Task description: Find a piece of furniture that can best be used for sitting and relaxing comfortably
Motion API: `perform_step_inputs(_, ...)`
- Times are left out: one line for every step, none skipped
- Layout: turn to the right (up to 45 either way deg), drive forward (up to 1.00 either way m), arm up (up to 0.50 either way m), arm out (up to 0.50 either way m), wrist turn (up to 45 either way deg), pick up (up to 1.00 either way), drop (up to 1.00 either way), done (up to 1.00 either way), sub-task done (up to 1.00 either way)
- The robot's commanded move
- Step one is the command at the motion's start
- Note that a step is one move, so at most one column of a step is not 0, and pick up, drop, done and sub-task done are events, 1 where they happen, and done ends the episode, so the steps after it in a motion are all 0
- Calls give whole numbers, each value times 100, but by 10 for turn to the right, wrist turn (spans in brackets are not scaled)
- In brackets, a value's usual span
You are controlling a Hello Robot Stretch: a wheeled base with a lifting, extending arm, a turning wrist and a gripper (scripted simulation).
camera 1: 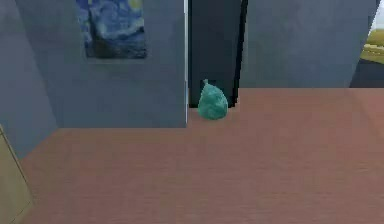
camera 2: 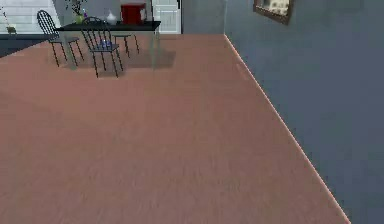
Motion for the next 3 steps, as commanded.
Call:
perform_step_inputs(450,0,0,0,0,0,0,0,0)
perform_step_inputs(360,0,0,0,0,0,0,0,0)
perform_step_inputs(0,100,0,0,0,0,0,0,0)
